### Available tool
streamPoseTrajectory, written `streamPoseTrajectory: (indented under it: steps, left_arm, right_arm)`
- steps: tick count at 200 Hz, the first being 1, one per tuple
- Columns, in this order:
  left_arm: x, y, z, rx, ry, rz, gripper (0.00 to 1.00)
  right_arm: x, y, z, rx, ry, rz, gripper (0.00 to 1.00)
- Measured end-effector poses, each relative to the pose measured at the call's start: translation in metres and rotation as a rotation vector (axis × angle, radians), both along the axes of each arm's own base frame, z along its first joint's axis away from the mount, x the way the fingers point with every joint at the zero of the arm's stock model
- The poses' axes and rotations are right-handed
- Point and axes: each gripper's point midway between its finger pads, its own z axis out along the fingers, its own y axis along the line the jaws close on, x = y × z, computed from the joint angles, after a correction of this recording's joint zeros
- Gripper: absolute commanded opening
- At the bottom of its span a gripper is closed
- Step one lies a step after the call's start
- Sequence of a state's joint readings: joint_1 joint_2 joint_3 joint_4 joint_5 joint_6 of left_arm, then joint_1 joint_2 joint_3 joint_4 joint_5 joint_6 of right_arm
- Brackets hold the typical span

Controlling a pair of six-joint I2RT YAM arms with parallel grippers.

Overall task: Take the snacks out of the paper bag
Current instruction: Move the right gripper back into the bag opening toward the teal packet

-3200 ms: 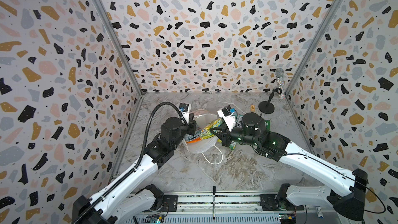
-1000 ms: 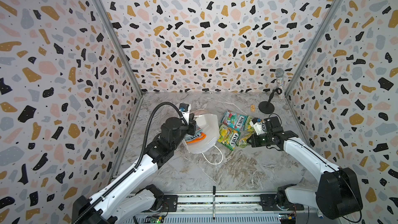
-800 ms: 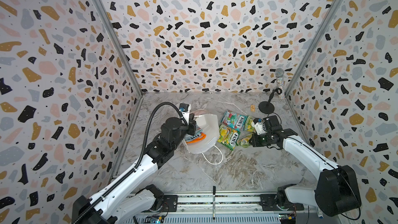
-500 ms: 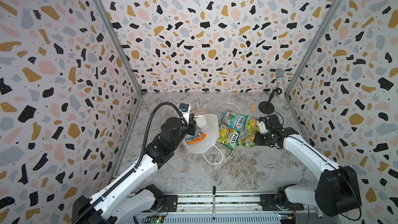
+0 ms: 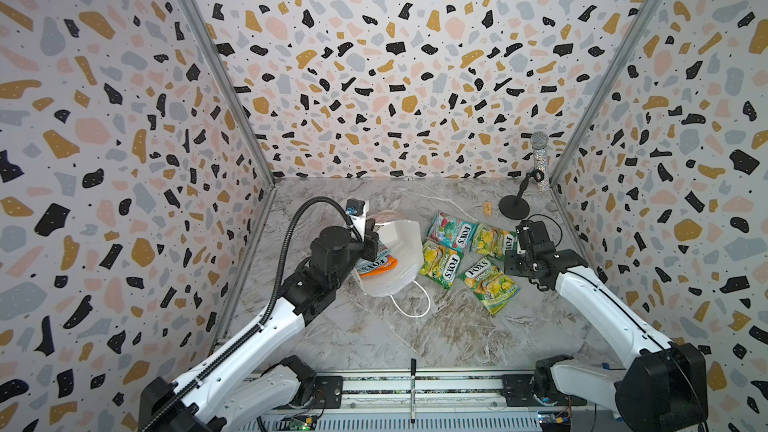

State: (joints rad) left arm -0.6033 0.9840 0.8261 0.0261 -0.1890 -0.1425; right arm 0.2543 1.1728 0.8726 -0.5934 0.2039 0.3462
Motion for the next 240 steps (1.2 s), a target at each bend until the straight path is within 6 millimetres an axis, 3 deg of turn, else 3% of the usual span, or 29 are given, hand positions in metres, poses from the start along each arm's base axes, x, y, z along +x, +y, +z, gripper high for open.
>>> streamPoseTrajectory:
  steps: [28,47,95,128,186,240]
  left_arm:
    - [0.0,0.0,0.0,0.0,0.001,0.001,0.0]
    - [0.0,0.0,-0.001,-0.001,0.004,0.001,0.0]
    - [0.001,-0.001,-0.003,0.002,0.008,0.001,0.0]
    - [0.001,-0.001,-0.003,0.002,0.008,0.001,0.0]
    - [0.001,-0.001,-0.003,0.001,0.008,0.0,0.0]
    - [0.001,-0.002,-0.003,0.001,0.009,-0.006,0.0]
  right_arm:
    - [0.005,0.022,0.016,0.101,-0.064,0.086,0.56]
    - [0.006,0.051,0.03,0.215,-0.114,0.193,0.56]
    - [-0.021,0.152,0.061,0.471,-0.188,0.535,0.53]
    - [-0.047,0.207,0.084,0.616,-0.208,0.695,0.5]
    - [-0.08,0.286,0.075,0.705,-0.109,0.847,0.5]
    - [-0.086,0.346,0.067,0.711,-0.059,0.896,0.49]
